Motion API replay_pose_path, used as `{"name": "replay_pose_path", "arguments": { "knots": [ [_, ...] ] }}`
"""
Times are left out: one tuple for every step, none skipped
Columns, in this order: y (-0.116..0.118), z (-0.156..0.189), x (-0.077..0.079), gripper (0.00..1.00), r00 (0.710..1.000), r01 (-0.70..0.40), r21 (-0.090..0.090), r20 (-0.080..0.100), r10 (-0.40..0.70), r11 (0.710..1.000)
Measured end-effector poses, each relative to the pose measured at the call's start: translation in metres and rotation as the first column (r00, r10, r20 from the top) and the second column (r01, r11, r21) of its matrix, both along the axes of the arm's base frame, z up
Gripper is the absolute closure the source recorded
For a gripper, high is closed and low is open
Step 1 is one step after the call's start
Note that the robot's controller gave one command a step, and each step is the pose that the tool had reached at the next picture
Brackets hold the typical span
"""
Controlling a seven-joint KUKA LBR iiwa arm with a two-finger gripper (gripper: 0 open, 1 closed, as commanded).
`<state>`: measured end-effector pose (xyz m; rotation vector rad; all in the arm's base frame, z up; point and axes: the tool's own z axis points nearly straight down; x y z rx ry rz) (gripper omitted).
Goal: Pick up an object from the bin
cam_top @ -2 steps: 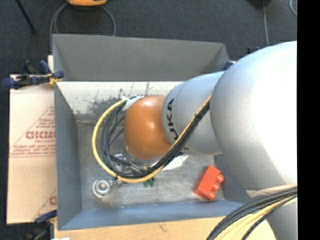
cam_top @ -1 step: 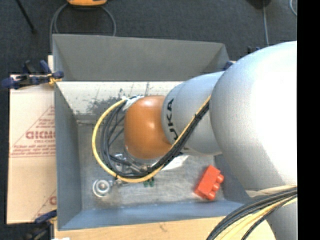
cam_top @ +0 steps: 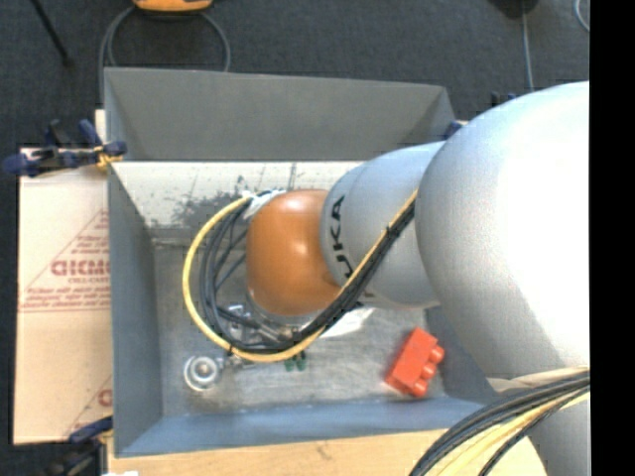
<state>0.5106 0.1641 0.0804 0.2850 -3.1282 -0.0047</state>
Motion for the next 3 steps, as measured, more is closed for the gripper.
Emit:
{"name": "replay_pose_path", "arguments": {
  "knots": [
    [0.0000,0.0000,0.0000,1.00,1.000,0.001,0.000,0.000,-0.001,1.000],
    [0.0000,0.0000,0.0000,1.00,1.000,0.003,0.000,0.000,-0.003,1.000],
    [0.0000,0.0000,0.0000,1.00,1.000,0.003,0.000,0.000,-0.003,1.000]
  ]
}}
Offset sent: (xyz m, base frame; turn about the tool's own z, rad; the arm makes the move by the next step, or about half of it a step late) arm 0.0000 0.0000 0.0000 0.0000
